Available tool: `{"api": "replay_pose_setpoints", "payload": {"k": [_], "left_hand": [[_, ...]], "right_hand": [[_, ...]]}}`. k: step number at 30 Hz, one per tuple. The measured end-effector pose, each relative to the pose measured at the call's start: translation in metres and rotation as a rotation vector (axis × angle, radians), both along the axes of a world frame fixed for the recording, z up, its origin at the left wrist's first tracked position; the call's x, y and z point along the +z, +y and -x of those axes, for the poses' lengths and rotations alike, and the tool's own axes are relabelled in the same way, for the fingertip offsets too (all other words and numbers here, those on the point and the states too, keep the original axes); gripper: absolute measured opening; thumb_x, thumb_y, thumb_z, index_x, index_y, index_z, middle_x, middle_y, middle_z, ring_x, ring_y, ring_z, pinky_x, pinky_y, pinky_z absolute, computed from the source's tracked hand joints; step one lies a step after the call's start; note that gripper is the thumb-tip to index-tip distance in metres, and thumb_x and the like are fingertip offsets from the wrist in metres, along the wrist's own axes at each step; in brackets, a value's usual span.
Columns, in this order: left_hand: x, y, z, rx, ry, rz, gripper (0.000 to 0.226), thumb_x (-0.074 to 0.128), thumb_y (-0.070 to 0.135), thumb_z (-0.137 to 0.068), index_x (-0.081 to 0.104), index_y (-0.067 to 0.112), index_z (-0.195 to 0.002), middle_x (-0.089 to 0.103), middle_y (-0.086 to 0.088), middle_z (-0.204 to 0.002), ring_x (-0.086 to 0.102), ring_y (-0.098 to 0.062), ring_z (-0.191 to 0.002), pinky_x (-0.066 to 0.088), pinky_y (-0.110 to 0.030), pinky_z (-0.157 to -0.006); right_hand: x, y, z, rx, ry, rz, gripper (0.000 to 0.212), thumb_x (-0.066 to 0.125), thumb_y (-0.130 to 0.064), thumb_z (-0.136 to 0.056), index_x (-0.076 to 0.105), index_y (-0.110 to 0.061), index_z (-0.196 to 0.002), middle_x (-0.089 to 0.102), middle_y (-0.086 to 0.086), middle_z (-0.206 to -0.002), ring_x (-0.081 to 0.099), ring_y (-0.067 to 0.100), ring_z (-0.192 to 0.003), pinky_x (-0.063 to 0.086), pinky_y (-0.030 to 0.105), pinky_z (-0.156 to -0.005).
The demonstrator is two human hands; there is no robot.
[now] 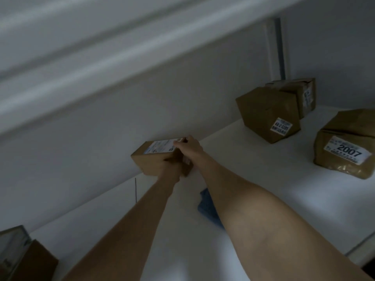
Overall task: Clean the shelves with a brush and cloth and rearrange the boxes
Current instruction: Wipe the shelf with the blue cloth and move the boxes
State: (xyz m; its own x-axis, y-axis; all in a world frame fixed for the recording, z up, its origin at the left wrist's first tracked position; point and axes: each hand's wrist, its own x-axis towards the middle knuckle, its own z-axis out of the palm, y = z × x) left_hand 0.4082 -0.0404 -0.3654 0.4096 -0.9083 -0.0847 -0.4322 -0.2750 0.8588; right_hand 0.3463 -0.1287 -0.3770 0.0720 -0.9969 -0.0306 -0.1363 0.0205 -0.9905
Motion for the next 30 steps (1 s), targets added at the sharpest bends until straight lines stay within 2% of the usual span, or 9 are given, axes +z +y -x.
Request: {"api": "replay_pose_setpoints", "payload": {"k": [4,7,9,11,13,15,19,24,30], "left_hand": [[0.003,0.014,-0.008,0.048,0.058,-0.031,0.034,0.049,0.018,-0.094,0.052,0.012,-0.127,0.058,-0.005,-0.099,0.054,-0.019,-0.079,0.046,-0.029,-0.065],[0.014,0.041,-0.015,0.038,0.110,-0.028,0.029,0.052,0.027,-0.093,0.056,0.019,-0.120,0.059,0.003,-0.079,0.055,-0.013,-0.067,0.045,-0.020,-0.049],[0.021,0.055,-0.017,0.049,0.138,0.004,0.028,0.051,0.035,-0.094,0.059,0.017,-0.114,0.062,0.001,-0.078,0.057,-0.012,-0.065,0.046,-0.020,-0.046],[0.030,0.074,-0.024,0.056,0.136,-0.004,0.039,0.048,0.041,-0.093,0.060,0.012,-0.116,0.068,-0.009,-0.096,0.064,-0.023,-0.080,0.055,-0.028,-0.066],[0.041,0.090,-0.033,0.071,0.132,0.004,0.048,0.046,0.044,-0.094,0.058,0.006,-0.122,0.065,-0.017,-0.113,0.064,-0.030,-0.099,0.054,-0.037,-0.087],[0.057,0.109,-0.046,0.095,0.121,0.034,0.053,0.043,0.046,-0.096,0.055,0.003,-0.125,0.063,-0.019,-0.118,0.062,-0.032,-0.106,0.051,-0.042,-0.094],[0.087,0.143,-0.081,0.198,0.008,0.090,0.052,0.042,0.043,-0.097,0.055,0.000,-0.124,0.062,-0.020,-0.118,0.062,-0.035,-0.104,0.052,-0.042,-0.091],[0.101,0.187,-0.135,0.284,-0.161,0.078,0.049,0.038,0.039,-0.098,0.054,0.003,-0.126,0.061,-0.018,-0.118,0.062,-0.032,-0.098,0.053,-0.034,-0.078],[0.100,0.213,-0.174,0.298,-0.295,0.010,0.040,0.042,0.033,-0.097,0.055,0.005,-0.122,0.063,-0.014,-0.107,0.058,-0.025,-0.082,0.046,-0.028,-0.067]], "right_hand": [[-0.003,0.023,0.003,-0.018,0.027,-0.030,0.047,0.058,-0.045,-0.084,0.059,-0.012,-0.117,0.055,0.012,-0.124,0.055,0.031,-0.112,0.049,0.042,-0.096],[-0.001,0.054,0.008,-0.016,-0.053,-0.005,0.019,0.059,-0.035,-0.085,0.062,-0.016,-0.082,0.066,0.011,-0.102,0.065,0.024,-0.088,0.056,0.038,-0.083],[0.003,0.073,0.011,-0.021,-0.109,-0.004,0.017,0.063,-0.028,-0.085,0.060,-0.017,-0.072,0.069,0.012,-0.090,0.067,0.024,-0.074,0.057,0.039,-0.076],[0.012,0.096,0.008,-0.017,-0.151,-0.005,0.017,0.066,-0.025,-0.085,0.061,-0.010,-0.077,0.069,0.016,-0.093,0.068,0.031,-0.081,0.057,0.044,-0.077],[0.023,0.116,0.001,-0.033,-0.176,-0.002,0.021,0.067,-0.024,-0.085,0.058,-0.006,-0.086,0.066,0.015,-0.094,0.066,0.031,-0.084,0.056,0.039,-0.073],[0.037,0.137,-0.010,-0.021,-0.209,-0.024,0.020,0.068,-0.024,-0.085,0.056,-0.008,-0.087,0.063,0.011,-0.088,0.064,0.025,-0.075,0.053,0.030,-0.062],[0.057,0.179,-0.043,0.087,-0.347,-0.081,0.016,0.065,-0.014,-0.086,0.057,-0.014,-0.072,0.064,0.007,-0.072,0.061,0.017,-0.058,0.052,0.028,-0.057],[0.069,0.221,-0.101,0.236,-0.343,-0.123,0.015,0.061,-0.007,-0.088,0.060,-0.015,-0.075,0.064,0.005,-0.073,0.062,0.015,-0.060,0.053,0.024,-0.053],[0.062,0.248,-0.152,0.304,-0.316,-0.138,0.017,0.058,-0.004,-0.090,0.059,-0.014,-0.077,0.066,0.010,-0.082,0.067,0.027,-0.078,0.056,0.046,-0.083]]}}
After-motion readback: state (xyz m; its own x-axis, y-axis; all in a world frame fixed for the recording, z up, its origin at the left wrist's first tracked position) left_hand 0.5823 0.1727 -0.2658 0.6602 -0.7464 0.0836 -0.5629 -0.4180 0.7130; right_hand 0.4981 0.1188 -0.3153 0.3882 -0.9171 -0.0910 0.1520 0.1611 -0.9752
